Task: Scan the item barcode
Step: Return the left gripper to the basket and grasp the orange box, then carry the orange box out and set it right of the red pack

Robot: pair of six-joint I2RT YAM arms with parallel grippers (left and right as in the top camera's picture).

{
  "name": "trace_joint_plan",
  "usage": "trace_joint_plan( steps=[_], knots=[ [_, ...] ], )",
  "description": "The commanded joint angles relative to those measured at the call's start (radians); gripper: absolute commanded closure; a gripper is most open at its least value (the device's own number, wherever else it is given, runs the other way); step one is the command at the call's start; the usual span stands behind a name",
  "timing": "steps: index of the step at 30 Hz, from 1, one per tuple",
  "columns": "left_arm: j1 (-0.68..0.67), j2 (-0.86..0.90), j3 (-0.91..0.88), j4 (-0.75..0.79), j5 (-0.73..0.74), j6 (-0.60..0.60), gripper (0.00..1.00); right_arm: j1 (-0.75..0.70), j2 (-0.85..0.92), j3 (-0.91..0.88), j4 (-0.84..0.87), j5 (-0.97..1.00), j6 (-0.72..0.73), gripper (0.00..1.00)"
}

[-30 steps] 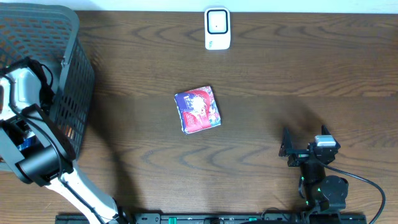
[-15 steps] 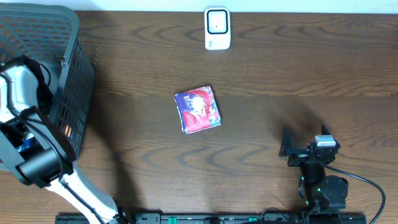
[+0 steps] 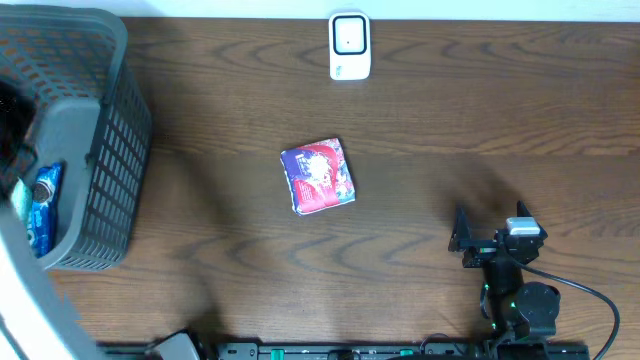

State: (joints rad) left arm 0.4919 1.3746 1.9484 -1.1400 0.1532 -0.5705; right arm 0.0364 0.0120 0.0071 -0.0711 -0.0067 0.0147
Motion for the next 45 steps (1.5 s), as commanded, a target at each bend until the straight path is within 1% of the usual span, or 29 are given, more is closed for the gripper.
trace_joint_plan(
  steps=[1,5,9,14,17,22,26,31,32,33,35,36,37,39,40,45],
  knots=[
    [-0.091,-0.102,0.0,0.01,0.049,0.069,0.93,-0.009,-0.005,-0.002,-0.004,-0.001,0.011,0.01],
    [-0.283,-0.162,-0.001,0.028,0.049,0.081,0.92,-0.009,-0.005,-0.002,-0.004,-0.001,0.011,0.01],
    [-0.492,-0.132,-0.016,0.056,0.047,0.134,0.93,-0.009,-0.005,-0.002,-0.004,-0.001,0.011,0.01],
    [-0.713,0.0,-0.049,0.121,0.038,0.172,0.93,-0.009,-0.005,-0.002,-0.004,-0.001,0.011,0.01],
    [-0.822,0.13,-0.049,0.156,0.038,0.178,0.93,-0.009,-0.005,-0.002,-0.004,0.0,0.011,0.01],
    [-0.95,0.349,-0.049,0.2,0.038,0.178,0.92,-0.009,-0.005,-0.002,-0.004,-0.001,0.011,0.01],
    [-1.017,0.511,-0.049,0.207,0.039,0.175,0.93,-0.009,-0.005,-0.002,-0.004,-0.001,0.011,0.01],
    [-1.074,0.649,-0.049,0.245,0.039,0.102,0.92,-0.009,-0.005,-0.002,-0.004,0.0,0.011,0.01],
    [-1.083,0.667,-0.049,0.253,0.039,0.098,0.9,-0.009,-0.005,-0.002,-0.004,0.0,0.011,0.01],
    [-1.092,0.68,-0.049,0.256,0.039,0.098,0.83,-0.009,-0.005,-0.002,-0.004,-0.001,0.011,0.01],
    [-1.104,0.696,-0.049,0.256,0.039,0.098,0.55,-0.009,-0.005,-0.002,-0.004,-0.001,0.011,0.01],
    [-1.11,0.702,-0.049,0.255,0.039,0.098,0.51,-0.009,-0.005,-0.002,-0.004,0.0,0.011,0.01],
    [-1.114,0.705,-0.049,0.256,0.039,0.098,0.48,-0.009,-0.005,-0.002,-0.004,-0.001,0.011,0.01],
    [-1.117,0.706,-0.049,0.252,0.039,0.098,0.41,-0.009,-0.005,-0.002,-0.004,-0.001,0.011,0.01],
    [-1.117,0.704,-0.049,0.251,0.039,0.098,0.39,-0.009,-0.005,-0.002,-0.004,-0.001,0.011,0.01],
    [-1.078,0.637,-0.007,0.214,0.046,0.104,0.38,-0.009,-0.005,-0.002,-0.004,-0.001,0.011,0.01]
  ],
)
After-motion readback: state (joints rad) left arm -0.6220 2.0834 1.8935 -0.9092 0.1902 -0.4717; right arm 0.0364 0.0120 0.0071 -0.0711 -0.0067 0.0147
